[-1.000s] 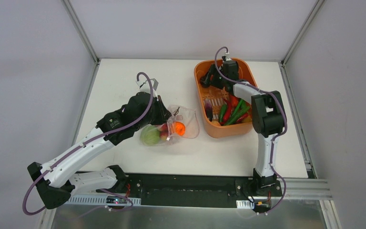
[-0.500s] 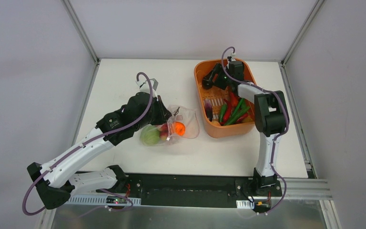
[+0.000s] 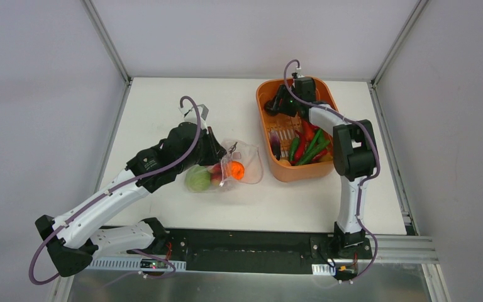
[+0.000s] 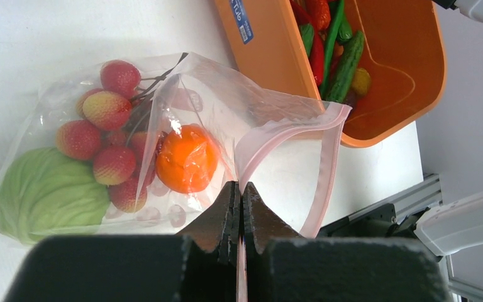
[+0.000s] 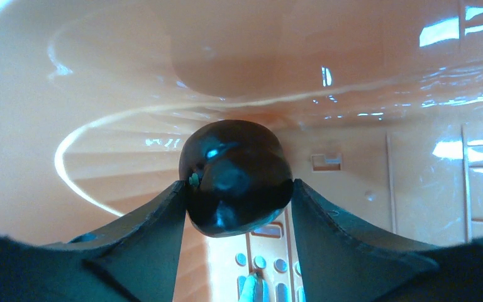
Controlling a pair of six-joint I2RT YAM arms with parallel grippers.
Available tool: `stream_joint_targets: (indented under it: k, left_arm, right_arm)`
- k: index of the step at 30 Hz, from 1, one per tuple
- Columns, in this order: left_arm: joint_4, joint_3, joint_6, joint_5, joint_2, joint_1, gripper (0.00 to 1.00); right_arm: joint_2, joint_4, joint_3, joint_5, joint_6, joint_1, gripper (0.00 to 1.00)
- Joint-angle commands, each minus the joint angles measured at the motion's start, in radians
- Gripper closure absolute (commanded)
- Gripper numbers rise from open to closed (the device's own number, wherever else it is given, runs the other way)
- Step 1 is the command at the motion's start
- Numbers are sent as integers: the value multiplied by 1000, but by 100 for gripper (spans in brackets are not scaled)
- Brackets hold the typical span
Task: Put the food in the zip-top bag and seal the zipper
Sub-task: Pick up the fake fruit from the bin.
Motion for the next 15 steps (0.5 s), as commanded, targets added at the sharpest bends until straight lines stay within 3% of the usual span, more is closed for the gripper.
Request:
stream_joint_targets:
  k: [1, 8, 15]
  left_arm:
    - [19, 2, -15, 5, -25, 9, 100]
    - [8, 3, -11, -13, -37, 9, 100]
    - [21, 0, -17, 0, -27, 8, 100]
  right_arm:
    - [-55, -103, 37, -4, -43, -4, 54]
    - [-285, -93, -102, 10, -44, -5, 61]
    - [-515, -54, -313, -4, 1, -8, 61]
